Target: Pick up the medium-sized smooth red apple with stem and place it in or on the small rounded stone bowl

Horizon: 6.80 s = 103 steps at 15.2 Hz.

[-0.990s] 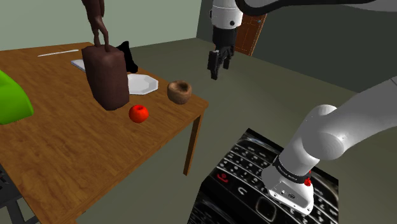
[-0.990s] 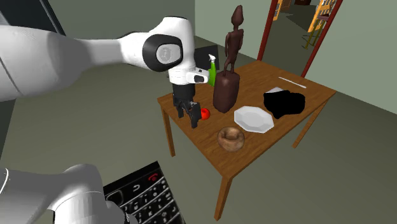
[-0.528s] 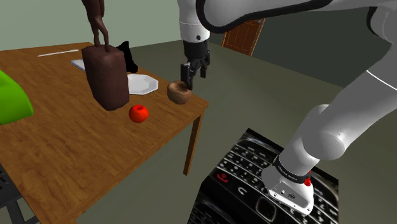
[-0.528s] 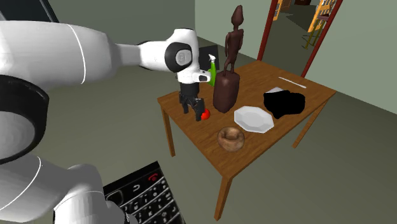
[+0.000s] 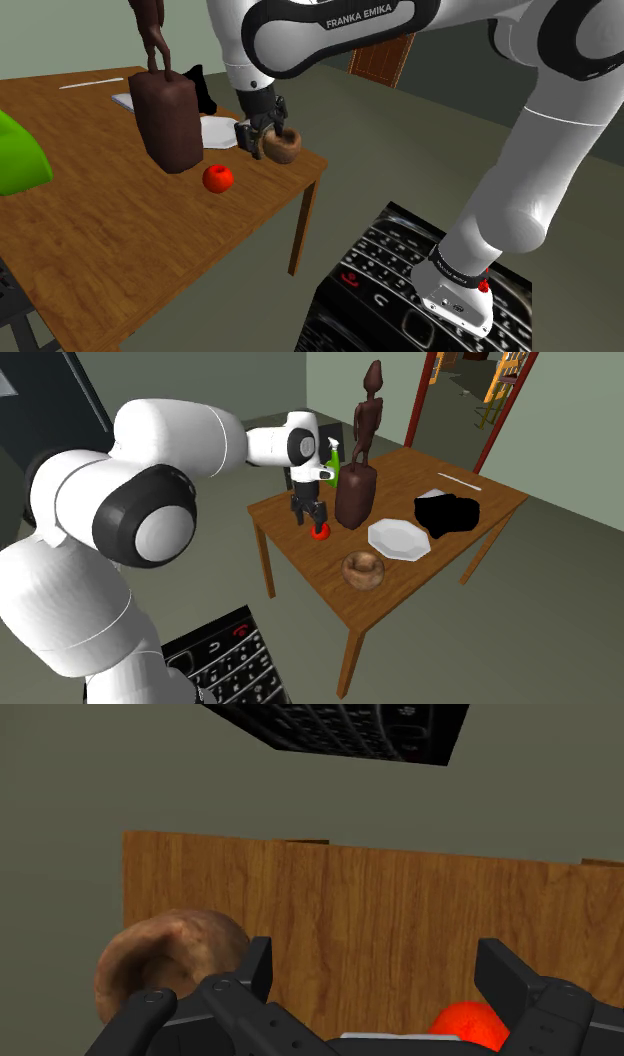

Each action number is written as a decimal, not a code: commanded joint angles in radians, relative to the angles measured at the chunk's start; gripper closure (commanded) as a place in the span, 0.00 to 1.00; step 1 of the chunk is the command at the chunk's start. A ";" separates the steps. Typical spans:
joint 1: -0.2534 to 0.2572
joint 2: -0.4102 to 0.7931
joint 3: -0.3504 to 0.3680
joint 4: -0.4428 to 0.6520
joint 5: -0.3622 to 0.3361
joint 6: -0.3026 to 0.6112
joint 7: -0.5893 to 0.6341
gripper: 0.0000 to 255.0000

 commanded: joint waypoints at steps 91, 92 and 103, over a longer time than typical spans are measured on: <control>-0.167 0.080 -0.115 0.203 -0.110 -0.101 -0.332 1.00; -0.168 0.081 -0.115 0.191 -0.111 -0.089 -0.328 1.00; -0.172 0.107 -0.120 0.085 -0.126 0.036 -0.289 1.00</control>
